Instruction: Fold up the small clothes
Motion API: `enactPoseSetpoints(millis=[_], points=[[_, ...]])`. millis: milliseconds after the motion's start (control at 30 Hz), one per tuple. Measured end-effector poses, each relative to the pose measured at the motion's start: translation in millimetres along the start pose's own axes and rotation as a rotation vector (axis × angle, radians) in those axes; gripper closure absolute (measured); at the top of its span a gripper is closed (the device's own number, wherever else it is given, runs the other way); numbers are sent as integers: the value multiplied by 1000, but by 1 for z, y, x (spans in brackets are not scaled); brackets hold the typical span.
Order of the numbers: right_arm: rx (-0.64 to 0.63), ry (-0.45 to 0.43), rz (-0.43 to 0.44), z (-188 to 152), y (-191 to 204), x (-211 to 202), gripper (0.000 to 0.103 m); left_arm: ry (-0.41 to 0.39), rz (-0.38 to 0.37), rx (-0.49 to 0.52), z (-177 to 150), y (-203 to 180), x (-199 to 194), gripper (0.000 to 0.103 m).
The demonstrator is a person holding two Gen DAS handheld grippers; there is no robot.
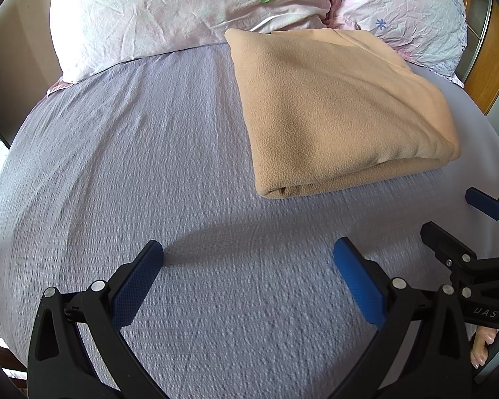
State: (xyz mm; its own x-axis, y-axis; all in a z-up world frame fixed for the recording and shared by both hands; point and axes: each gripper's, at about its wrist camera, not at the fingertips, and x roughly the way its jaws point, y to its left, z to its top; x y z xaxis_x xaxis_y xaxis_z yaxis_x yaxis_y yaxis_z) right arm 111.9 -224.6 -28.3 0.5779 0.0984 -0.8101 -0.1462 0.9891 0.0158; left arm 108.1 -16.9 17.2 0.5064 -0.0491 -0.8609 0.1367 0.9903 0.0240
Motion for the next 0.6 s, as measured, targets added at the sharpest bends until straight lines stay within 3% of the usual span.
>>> enactPoseSetpoints(millis=[600], points=[[1, 0, -1, 0, 0, 0, 2, -12, 2, 0, 2, 1, -1, 1]])
